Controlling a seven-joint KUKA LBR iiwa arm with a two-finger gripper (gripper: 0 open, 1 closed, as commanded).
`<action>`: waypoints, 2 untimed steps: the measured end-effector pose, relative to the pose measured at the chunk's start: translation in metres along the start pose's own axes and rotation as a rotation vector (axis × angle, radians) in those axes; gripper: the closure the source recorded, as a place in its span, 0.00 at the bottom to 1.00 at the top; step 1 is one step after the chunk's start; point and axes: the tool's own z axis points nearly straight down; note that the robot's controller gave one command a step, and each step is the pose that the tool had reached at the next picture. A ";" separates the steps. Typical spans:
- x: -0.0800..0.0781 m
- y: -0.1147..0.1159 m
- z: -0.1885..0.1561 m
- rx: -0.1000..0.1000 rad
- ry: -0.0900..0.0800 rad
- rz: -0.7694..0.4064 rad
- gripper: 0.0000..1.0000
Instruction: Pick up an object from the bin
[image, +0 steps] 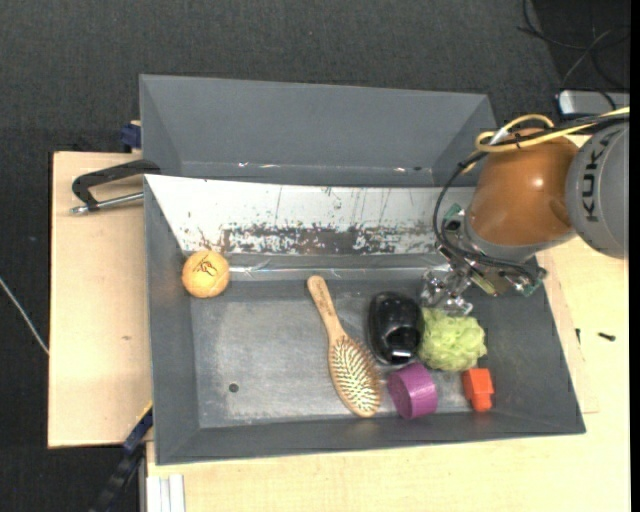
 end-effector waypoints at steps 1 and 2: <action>0.003 0.010 -0.001 0.004 -0.003 -0.008 1.00; 0.005 0.010 -0.047 -0.007 0.003 -0.002 1.00</action>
Offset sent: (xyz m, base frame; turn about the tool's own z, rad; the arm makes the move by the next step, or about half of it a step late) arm -0.0047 -0.0029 0.1611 0.0061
